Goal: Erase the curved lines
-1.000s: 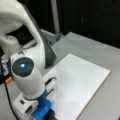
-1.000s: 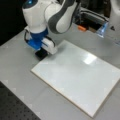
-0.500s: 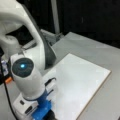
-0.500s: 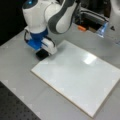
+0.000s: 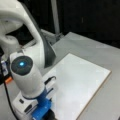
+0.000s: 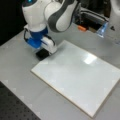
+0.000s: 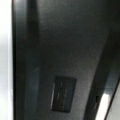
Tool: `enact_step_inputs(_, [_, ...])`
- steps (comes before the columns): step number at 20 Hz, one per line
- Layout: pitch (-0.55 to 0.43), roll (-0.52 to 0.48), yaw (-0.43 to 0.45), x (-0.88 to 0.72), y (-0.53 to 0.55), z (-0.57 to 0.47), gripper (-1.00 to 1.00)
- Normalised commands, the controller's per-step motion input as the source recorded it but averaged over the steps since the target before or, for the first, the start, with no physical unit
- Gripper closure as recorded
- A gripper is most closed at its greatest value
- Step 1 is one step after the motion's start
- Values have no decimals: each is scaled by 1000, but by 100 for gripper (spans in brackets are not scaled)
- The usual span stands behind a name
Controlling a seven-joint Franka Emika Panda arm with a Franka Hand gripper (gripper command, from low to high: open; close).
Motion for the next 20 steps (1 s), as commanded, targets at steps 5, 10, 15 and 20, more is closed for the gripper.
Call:
enact_step_inputs(5, [-63,-181,-3,-162,209,488,-100])
enact_step_inputs(10, [-57,-123,27,-251,425,273,-100])
enact_step_inputs(15, [0,-43,60,-380,654,87,-100])
enact_step_inputs(20, [-87,-47,10,-372,727,-3,-100])
